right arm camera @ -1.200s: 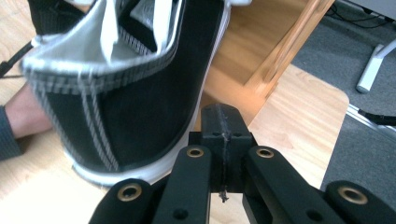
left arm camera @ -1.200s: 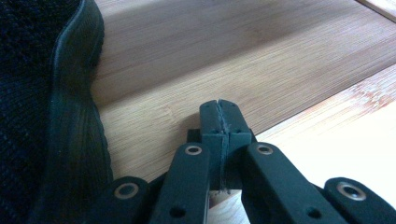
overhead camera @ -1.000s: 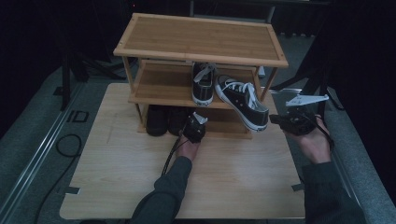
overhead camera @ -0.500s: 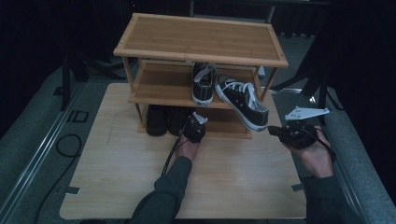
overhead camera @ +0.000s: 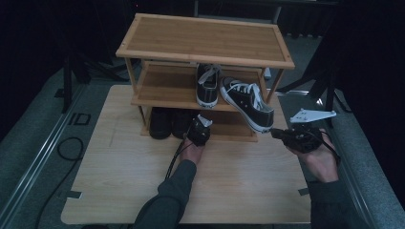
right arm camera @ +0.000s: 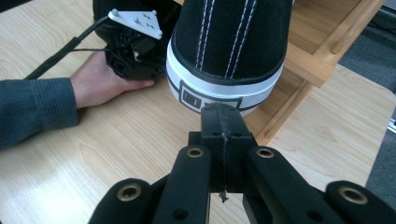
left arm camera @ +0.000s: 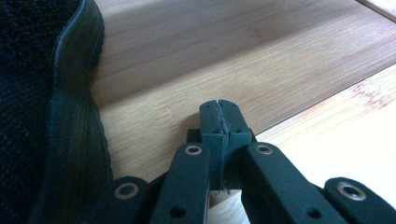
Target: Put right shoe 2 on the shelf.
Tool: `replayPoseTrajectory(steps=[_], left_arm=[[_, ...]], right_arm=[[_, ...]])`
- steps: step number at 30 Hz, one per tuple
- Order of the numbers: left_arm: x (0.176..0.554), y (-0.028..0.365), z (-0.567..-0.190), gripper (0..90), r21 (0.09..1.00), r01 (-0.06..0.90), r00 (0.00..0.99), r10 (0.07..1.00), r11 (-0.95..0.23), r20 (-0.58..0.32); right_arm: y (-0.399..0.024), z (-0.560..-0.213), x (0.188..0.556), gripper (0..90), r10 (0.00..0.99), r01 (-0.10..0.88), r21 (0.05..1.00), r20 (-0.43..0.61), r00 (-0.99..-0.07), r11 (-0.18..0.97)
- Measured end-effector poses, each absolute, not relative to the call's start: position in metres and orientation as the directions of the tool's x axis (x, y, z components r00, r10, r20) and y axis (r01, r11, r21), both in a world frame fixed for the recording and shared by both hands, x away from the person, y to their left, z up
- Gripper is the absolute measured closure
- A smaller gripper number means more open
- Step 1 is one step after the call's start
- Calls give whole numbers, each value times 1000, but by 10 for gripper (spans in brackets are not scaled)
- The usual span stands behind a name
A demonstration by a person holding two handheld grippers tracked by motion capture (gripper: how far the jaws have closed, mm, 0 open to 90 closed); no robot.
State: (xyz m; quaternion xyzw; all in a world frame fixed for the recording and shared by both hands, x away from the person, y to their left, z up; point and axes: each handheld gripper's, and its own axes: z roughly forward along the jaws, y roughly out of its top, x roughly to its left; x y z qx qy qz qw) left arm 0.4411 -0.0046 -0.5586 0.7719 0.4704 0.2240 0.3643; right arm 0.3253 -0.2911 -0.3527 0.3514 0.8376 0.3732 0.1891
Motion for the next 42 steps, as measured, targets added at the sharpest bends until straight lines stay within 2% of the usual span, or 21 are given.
replayPoseTrajectory(steps=[19,23,42], left_arm=[[441,-4,-558,898,769,567,459,888,-297,5],[441,-4,-558,898,768,566,460,888,-299,6],[441,-5,-559,899,775,564,450,893,-284,0]], right_arm=[[-253,-356,334,900,654,394,781,-26,-756,485],[-246,-356,337,900,648,382,776,-45,-760,502],[-244,-360,351,900,657,399,790,-6,-754,465]])
